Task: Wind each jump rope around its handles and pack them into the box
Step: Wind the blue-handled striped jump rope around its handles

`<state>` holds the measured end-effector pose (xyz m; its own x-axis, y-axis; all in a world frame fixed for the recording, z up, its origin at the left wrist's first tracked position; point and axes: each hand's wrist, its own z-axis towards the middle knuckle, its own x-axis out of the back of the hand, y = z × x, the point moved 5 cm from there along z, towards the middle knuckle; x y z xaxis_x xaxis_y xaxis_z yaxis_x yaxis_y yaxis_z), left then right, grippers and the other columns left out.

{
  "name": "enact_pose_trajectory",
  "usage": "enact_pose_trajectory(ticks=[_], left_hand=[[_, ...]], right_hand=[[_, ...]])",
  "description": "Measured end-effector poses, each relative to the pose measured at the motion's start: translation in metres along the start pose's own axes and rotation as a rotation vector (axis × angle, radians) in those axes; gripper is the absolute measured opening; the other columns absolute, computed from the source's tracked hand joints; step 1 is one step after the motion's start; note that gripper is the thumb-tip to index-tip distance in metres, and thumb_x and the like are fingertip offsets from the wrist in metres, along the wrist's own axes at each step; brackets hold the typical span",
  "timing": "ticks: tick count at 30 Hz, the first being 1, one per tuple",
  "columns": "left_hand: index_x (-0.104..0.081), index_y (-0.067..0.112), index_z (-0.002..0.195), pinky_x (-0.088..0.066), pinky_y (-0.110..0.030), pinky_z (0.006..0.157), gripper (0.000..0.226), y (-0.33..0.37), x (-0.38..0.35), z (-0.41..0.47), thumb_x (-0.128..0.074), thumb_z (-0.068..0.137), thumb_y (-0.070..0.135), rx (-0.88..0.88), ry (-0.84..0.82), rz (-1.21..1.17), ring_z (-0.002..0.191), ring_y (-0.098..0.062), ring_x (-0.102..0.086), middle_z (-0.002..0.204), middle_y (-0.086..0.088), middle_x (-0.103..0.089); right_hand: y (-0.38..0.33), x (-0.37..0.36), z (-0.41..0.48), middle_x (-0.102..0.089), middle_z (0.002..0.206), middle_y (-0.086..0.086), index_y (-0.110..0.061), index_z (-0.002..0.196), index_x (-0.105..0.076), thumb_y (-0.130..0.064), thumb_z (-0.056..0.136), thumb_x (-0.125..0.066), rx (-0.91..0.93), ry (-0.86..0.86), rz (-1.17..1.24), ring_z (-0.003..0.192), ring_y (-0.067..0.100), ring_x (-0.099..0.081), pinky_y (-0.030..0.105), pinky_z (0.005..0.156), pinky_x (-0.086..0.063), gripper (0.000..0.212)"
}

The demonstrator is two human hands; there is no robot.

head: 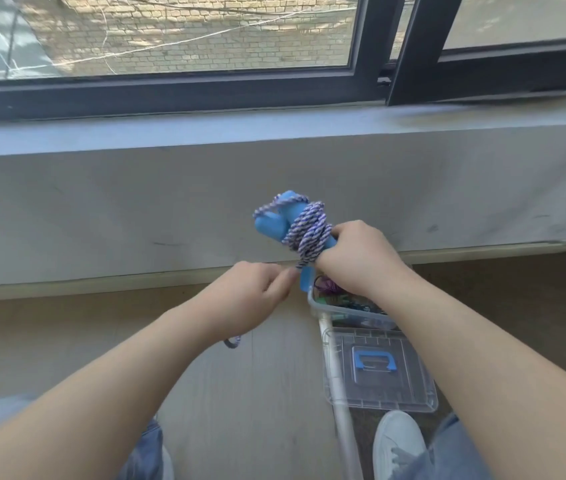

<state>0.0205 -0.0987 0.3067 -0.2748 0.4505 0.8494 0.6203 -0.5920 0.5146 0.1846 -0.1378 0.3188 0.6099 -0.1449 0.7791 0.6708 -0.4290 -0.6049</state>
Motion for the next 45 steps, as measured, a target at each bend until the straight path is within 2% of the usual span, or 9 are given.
enact_pose_trajectory(ticks=[5,8,12,16,21,24,32,37,45], left_hand=[[-0.036,0.020,0.063,-0.030,-0.029,0.046,0.050,0.019,0.005,-0.011,-0.037,0.092,0.061,-0.315,0.141,0.457,0.051,-0.026,-0.042,0.052,0.003,-0.043],[-0.037,0.024,0.056,-0.027,-0.023,0.044,0.050,0.017,0.022,-0.008,-0.045,0.086,0.063,-0.427,0.304,0.496,0.047,-0.022,-0.047,0.051,0.004,-0.042],[-0.039,0.023,0.049,-0.029,-0.028,0.047,0.060,-0.013,0.040,0.003,-0.041,0.080,0.074,-0.160,0.272,0.328,0.053,-0.014,-0.042,0.048,0.003,-0.040],[-0.041,0.014,0.053,-0.030,-0.032,0.053,0.060,-0.048,0.035,0.013,-0.052,0.094,0.057,0.109,0.042,-0.106,0.048,-0.012,-0.029,0.047,0.006,-0.032],[-0.048,0.032,0.064,-0.043,-0.018,0.057,0.036,-0.040,0.028,0.005,-0.056,0.089,0.007,0.199,0.084,-0.537,0.047,0.006,-0.053,0.058,0.011,-0.048],[-0.035,0.024,0.059,-0.027,-0.028,0.052,0.028,-0.026,0.023,0.006,-0.045,0.085,0.020,0.142,0.156,-0.598,0.047,-0.012,-0.030,0.056,0.006,-0.035],[-0.063,0.012,0.088,-0.043,-0.029,0.055,0.009,-0.006,0.010,-0.001,-0.056,0.092,0.018,0.188,0.154,-0.864,0.063,-0.014,-0.045,0.078,0.000,-0.056],[-0.068,0.031,0.107,-0.049,-0.028,0.066,0.039,0.001,0.007,-0.004,-0.055,0.088,0.062,0.344,0.042,-1.068,0.079,-0.004,-0.064,0.090,0.017,-0.071],[-0.066,0.031,0.107,-0.054,-0.025,0.066,0.035,-0.011,0.020,-0.008,-0.072,0.077,0.047,0.411,0.272,-0.992,0.093,-0.008,-0.071,0.101,0.012,-0.075]], right_hand=[[0.008,-0.018,-0.006,-0.069,0.105,0.013,-0.018,0.102,-0.067,-0.037,0.080,-0.066,-0.012,-0.141,-0.453,0.091,0.036,-0.062,0.032,0.073,-0.046,0.030],[-0.011,-0.039,-0.025,-0.062,0.095,0.007,-0.022,0.099,-0.063,-0.033,0.082,-0.062,0.218,-0.359,-0.602,0.090,0.035,-0.062,0.034,0.072,-0.049,0.020],[-0.033,-0.058,-0.049,-0.050,0.068,-0.003,-0.024,0.074,-0.046,-0.022,0.085,-0.055,0.561,-0.510,-0.612,0.068,0.025,-0.054,0.032,0.059,-0.046,0.015],[-0.043,-0.041,-0.050,-0.051,0.059,-0.008,-0.025,0.064,-0.045,-0.029,0.084,-0.068,0.591,-0.442,-0.293,0.057,0.015,-0.046,0.024,0.053,-0.037,0.030],[-0.038,-0.015,-0.032,-0.055,0.059,-0.009,-0.029,0.059,-0.051,-0.028,0.083,-0.071,0.435,-0.200,0.084,0.063,0.015,-0.039,0.026,0.058,-0.038,0.031],[-0.023,-0.008,-0.016,-0.060,0.056,-0.009,-0.030,0.064,-0.061,-0.033,0.080,-0.071,0.231,-0.078,0.228,0.061,0.019,-0.056,0.028,0.061,-0.051,0.019],[-0.008,-0.018,-0.012,-0.067,0.088,0.003,-0.034,0.076,-0.048,-0.035,0.072,-0.045,0.053,0.019,-0.010,0.087,0.038,-0.060,0.052,0.083,-0.056,0.006],[-0.016,-0.017,-0.019,-0.067,0.097,0.013,-0.024,0.098,-0.040,-0.022,0.085,-0.052,0.151,0.100,-0.212,0.086,0.042,-0.058,0.040,0.071,-0.046,0.017],[-0.027,-0.039,-0.030,-0.051,0.113,0.000,-0.028,0.143,-0.035,-0.026,0.082,-0.060,0.361,-0.081,-0.150,0.104,0.034,-0.061,0.041,0.083,-0.050,0.066]])
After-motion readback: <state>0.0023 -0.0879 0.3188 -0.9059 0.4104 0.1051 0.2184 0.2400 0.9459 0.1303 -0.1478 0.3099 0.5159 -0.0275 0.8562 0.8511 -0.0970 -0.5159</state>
